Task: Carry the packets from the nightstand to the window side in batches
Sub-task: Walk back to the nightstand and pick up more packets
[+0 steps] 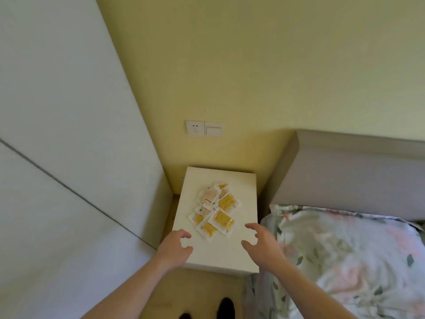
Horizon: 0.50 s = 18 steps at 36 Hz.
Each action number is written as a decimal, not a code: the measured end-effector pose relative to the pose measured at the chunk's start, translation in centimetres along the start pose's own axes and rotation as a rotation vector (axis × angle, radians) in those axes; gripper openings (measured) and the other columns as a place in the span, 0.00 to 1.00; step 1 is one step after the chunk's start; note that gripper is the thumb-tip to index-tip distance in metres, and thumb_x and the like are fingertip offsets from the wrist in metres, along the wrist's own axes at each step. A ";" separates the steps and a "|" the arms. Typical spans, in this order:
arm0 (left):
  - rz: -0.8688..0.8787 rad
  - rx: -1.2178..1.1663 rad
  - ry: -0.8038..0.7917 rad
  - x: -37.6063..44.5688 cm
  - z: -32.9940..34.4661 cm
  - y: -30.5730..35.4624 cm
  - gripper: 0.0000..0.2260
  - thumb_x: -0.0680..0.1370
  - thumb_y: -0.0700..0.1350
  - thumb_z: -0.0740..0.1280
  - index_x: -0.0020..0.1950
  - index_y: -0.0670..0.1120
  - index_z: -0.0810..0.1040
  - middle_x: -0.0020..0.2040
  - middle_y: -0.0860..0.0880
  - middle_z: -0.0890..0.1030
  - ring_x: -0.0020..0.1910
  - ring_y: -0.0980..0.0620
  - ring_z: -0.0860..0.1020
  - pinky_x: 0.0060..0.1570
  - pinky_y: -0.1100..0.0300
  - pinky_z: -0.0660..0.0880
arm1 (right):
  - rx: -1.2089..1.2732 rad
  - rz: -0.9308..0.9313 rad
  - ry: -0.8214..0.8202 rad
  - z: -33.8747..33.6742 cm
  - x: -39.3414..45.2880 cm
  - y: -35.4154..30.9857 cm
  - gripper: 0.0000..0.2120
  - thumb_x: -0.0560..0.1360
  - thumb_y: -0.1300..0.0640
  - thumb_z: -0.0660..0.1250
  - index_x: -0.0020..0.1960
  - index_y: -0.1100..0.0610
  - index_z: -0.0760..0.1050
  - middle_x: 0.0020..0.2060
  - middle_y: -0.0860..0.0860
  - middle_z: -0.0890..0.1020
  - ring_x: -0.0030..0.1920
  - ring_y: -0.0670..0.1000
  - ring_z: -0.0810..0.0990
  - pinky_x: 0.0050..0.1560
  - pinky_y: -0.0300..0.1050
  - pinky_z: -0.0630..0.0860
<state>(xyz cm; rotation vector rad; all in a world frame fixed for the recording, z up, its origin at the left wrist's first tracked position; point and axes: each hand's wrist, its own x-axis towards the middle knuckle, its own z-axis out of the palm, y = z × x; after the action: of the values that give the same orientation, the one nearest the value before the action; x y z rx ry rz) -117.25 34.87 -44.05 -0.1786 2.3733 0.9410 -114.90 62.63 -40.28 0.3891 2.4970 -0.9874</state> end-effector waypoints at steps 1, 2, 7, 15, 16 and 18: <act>-0.016 -0.015 -0.004 1.3 0.3 -0.2 0.17 0.79 0.47 0.67 0.67 0.55 0.73 0.70 0.54 0.70 0.67 0.52 0.72 0.63 0.56 0.75 | -0.001 0.001 -0.014 0.4 1.8 0.1 0.24 0.79 0.48 0.68 0.73 0.45 0.67 0.70 0.45 0.71 0.43 0.43 0.75 0.49 0.38 0.73; -0.032 -0.029 -0.007 2.6 0.7 -0.4 0.17 0.79 0.47 0.67 0.67 0.55 0.73 0.70 0.54 0.70 0.66 0.52 0.72 0.63 0.56 0.75 | -0.006 0.003 -0.032 0.8 3.6 0.2 0.24 0.79 0.49 0.68 0.73 0.45 0.66 0.71 0.46 0.70 0.45 0.44 0.76 0.46 0.37 0.73; -0.088 -0.070 -0.015 8.2 2.9 -1.6 0.15 0.79 0.46 0.66 0.66 0.56 0.72 0.68 0.55 0.69 0.65 0.54 0.71 0.57 0.58 0.76 | -0.036 0.035 -0.084 3.5 11.0 1.1 0.29 0.78 0.48 0.69 0.77 0.47 0.63 0.72 0.49 0.68 0.54 0.48 0.79 0.58 0.41 0.73; -0.099 -0.042 -0.025 16.9 6.2 -3.3 0.18 0.79 0.47 0.66 0.68 0.56 0.71 0.67 0.57 0.70 0.61 0.57 0.72 0.58 0.62 0.72 | -0.162 0.057 -0.099 9.2 20.8 4.0 0.35 0.77 0.44 0.70 0.79 0.48 0.60 0.74 0.49 0.67 0.71 0.55 0.71 0.69 0.50 0.72; -0.100 -0.043 -0.030 17.5 6.7 -3.6 0.18 0.78 0.47 0.66 0.68 0.56 0.71 0.66 0.57 0.70 0.60 0.57 0.72 0.58 0.61 0.72 | -0.190 0.059 -0.108 9.8 21.7 4.3 0.35 0.77 0.44 0.70 0.79 0.48 0.59 0.75 0.49 0.67 0.72 0.55 0.69 0.69 0.50 0.72; -0.098 -0.047 -0.029 18.5 7.5 -4.1 0.18 0.78 0.47 0.67 0.67 0.57 0.71 0.66 0.58 0.70 0.59 0.58 0.72 0.57 0.61 0.73 | -0.215 0.056 -0.116 11.0 23.2 4.7 0.36 0.77 0.43 0.70 0.79 0.48 0.59 0.75 0.49 0.66 0.72 0.55 0.68 0.69 0.51 0.72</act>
<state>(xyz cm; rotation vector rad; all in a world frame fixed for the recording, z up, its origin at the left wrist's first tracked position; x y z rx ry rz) -127.73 38.31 -61.17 -0.2942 2.2950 0.9473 -130.09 60.62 -61.44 0.3229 2.4415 -0.6905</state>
